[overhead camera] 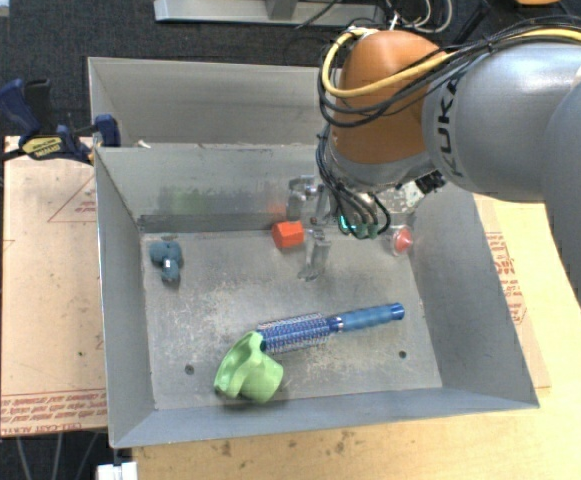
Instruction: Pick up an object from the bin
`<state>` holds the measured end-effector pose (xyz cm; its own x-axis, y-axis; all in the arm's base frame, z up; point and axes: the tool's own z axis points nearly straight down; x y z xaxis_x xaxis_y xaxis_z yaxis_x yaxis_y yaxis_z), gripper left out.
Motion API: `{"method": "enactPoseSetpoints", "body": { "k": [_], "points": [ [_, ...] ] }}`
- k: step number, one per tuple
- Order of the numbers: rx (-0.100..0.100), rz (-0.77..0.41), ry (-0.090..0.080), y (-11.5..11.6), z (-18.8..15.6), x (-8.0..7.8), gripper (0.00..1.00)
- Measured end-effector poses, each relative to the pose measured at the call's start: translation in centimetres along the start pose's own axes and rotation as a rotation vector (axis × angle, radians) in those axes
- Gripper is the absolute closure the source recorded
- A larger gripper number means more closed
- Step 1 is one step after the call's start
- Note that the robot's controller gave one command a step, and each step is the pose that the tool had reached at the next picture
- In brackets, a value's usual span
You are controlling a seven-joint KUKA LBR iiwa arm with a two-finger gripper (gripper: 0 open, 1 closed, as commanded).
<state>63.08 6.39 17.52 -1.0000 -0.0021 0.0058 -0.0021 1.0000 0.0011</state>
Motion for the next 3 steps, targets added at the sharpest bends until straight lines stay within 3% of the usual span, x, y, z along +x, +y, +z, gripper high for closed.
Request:
{"method": "enactPoseSetpoints", "body": {
  "k": [1, 2, 3],
  "points": [
    [-0.002, -0.232, -0.01, 0.0, 10.3, 5.3, 0.0],
    [0.002, -0.494, -0.019, 1.5, 9.5, 14.6, 0.0],
    [0.002, -0.492, -0.02, 1.4, 9.6, 14.5, 1.0]
  ]
}}
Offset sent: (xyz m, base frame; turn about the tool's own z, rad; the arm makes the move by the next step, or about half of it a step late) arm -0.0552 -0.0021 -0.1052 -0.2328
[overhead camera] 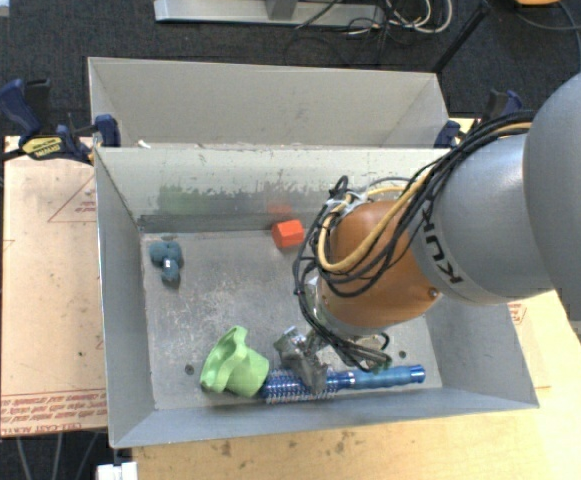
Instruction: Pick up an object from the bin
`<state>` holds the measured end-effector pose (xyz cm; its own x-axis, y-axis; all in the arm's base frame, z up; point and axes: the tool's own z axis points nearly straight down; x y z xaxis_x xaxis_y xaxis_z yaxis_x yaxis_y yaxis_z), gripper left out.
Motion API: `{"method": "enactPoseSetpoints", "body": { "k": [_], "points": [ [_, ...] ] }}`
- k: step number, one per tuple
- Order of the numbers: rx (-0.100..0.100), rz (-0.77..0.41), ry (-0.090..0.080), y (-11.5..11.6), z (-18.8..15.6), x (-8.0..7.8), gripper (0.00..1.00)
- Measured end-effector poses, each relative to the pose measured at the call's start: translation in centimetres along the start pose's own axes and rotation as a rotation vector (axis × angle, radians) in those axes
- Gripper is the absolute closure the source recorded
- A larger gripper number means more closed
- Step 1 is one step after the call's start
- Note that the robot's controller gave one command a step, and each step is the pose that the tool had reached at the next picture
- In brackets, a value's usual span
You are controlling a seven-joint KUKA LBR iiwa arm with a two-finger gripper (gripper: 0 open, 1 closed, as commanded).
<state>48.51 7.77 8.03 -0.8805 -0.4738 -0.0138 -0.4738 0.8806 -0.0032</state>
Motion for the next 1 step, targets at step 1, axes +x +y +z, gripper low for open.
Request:
{"method": "enactPoseSetpoints", "body": {
  "k": [1],
  "points": [
    [-0.003, 0.233, 0.004, 5.19, -11.91, -4.77, 1.0]
  ]
}}
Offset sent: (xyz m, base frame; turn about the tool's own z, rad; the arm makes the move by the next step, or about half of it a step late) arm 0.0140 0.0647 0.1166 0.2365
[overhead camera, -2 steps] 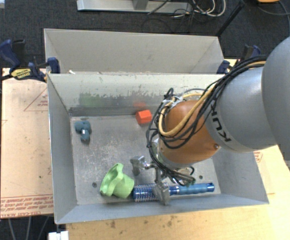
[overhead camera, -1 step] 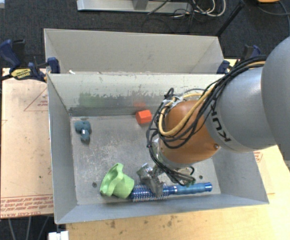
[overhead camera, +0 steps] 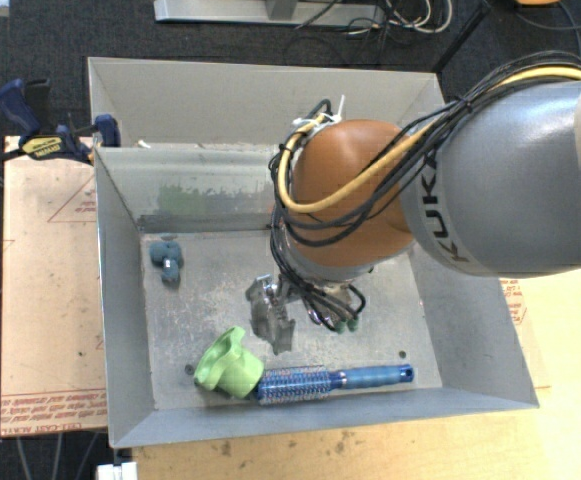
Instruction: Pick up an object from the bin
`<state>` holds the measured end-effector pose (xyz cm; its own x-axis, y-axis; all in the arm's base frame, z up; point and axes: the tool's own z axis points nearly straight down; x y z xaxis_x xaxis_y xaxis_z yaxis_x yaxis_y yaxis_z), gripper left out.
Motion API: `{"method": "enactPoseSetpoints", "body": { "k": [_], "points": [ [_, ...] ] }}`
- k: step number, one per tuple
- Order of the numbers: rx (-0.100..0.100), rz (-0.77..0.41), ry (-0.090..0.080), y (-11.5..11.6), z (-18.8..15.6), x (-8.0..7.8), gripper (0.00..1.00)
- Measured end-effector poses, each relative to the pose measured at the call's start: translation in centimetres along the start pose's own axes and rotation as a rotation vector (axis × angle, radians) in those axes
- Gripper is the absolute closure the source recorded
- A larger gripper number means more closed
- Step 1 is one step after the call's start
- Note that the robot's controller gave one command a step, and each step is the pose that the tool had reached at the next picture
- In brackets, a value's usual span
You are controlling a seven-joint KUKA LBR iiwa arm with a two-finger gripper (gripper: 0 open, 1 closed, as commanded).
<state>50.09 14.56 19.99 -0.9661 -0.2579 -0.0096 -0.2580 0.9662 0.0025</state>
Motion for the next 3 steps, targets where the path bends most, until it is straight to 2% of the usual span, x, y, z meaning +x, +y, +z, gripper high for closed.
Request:
{"method": "enactPoseSetpoints", "body": {
  "k": [1, 2, 3],
  "points": [
    [0.001, 0.002, 0.007, -0.2, 0.3, 0.2, 0.0],
    [0.0, -0.17, 0.006, 5.0, 12.1, 0.3, 0.0],
    [0.0, -0.167, 0.006, 4.9, 11.8, 0.3, 1.0]
  ]
}}
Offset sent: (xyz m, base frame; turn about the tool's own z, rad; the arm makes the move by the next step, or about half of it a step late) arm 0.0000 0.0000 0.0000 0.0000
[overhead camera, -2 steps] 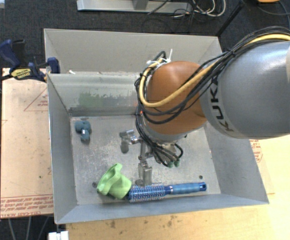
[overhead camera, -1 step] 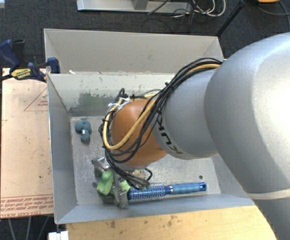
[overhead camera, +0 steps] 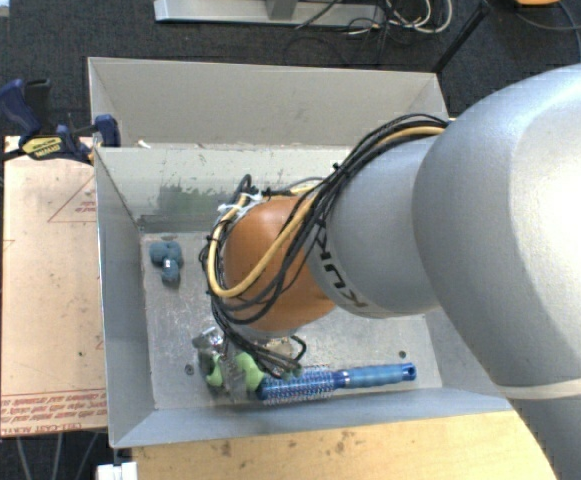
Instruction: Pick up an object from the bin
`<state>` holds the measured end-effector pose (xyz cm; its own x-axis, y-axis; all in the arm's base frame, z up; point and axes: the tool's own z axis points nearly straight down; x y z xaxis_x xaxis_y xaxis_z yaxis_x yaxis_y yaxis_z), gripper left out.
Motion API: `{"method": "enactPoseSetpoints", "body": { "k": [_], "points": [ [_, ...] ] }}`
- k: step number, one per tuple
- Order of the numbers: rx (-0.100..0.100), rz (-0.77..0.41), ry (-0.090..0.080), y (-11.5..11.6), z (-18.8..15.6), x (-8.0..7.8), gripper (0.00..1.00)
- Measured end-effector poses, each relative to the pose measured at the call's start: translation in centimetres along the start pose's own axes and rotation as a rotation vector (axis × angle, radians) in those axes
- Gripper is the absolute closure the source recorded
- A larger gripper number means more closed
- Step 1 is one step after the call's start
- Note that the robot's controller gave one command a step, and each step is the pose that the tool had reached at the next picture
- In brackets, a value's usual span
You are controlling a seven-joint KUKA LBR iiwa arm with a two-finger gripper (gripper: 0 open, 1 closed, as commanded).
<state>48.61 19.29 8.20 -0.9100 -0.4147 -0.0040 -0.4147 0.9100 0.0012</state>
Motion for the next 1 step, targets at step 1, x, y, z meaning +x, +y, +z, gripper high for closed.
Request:
{"method": "enactPoseSetpoints", "body": {
  "k": [1],
  "points": [
    [0.001, 0.015, -0.005, -0.87, -12.17, 0.78, 1.0]
  ]
}}
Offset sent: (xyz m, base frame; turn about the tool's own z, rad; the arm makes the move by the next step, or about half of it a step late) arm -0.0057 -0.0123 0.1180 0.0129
